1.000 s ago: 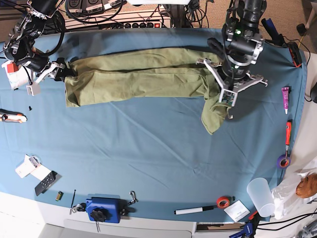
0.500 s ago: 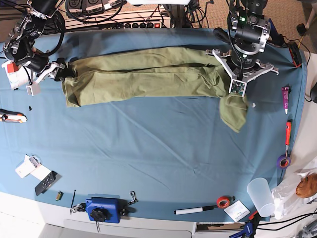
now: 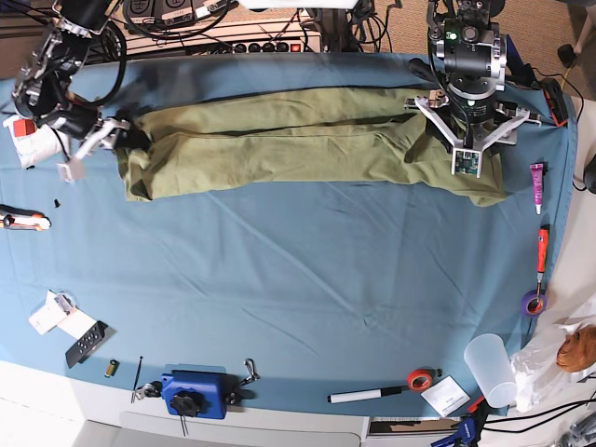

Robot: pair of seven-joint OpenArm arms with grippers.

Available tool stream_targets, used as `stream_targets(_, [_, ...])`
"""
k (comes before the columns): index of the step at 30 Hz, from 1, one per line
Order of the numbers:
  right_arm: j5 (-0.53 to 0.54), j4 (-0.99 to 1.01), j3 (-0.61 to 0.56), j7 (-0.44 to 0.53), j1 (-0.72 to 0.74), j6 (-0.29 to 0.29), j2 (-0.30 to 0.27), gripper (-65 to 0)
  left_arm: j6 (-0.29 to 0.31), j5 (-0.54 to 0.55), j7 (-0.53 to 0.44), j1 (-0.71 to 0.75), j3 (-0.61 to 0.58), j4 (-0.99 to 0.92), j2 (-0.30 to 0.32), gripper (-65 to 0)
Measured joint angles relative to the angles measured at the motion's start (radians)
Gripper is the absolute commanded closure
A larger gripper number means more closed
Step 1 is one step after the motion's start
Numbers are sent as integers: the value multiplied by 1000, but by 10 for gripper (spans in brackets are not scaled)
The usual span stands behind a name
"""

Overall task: Layout the t-shirt on the table in an organized manner, then fold the t-shirt properly
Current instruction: 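Grasp the folded end with the left gripper and pull it back out, then lift the strip end with the right gripper and fold it toward the left gripper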

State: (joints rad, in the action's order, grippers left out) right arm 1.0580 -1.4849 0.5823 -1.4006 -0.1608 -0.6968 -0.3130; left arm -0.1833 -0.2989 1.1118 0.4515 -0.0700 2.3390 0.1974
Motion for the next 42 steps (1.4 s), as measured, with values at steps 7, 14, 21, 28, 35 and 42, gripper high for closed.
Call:
stream_targets(7, [18, -2, -146, 55, 6, 0, -2, -306, 0, 0, 8, 0, 0, 0, 0, -335])
stream_targets(14, [9, -1, -55, 33, 2, 0, 4, -208, 0, -2, 7, 0, 0, 0, 0, -335])
stream_targets(21, [-9, 0, 24, 6, 0, 0, 4, 0, 0, -4, 7, 0, 0, 0, 0, -335])
stream_targets(28, [-104, 0, 24, 90, 5, 0, 4, 0, 0, -4, 7, 0, 0, 0, 0, -335])
stream_targets(35, [-205, 0, 26, 108, 23, -1, 3, 0, 0, -4, 7, 0, 0, 0, 0, -335])
stream_targets(42, [-227, -83, 26, 68, 20, 0, 6, 0, 53, 0, 32, 0, 12, 0, -1, -335])
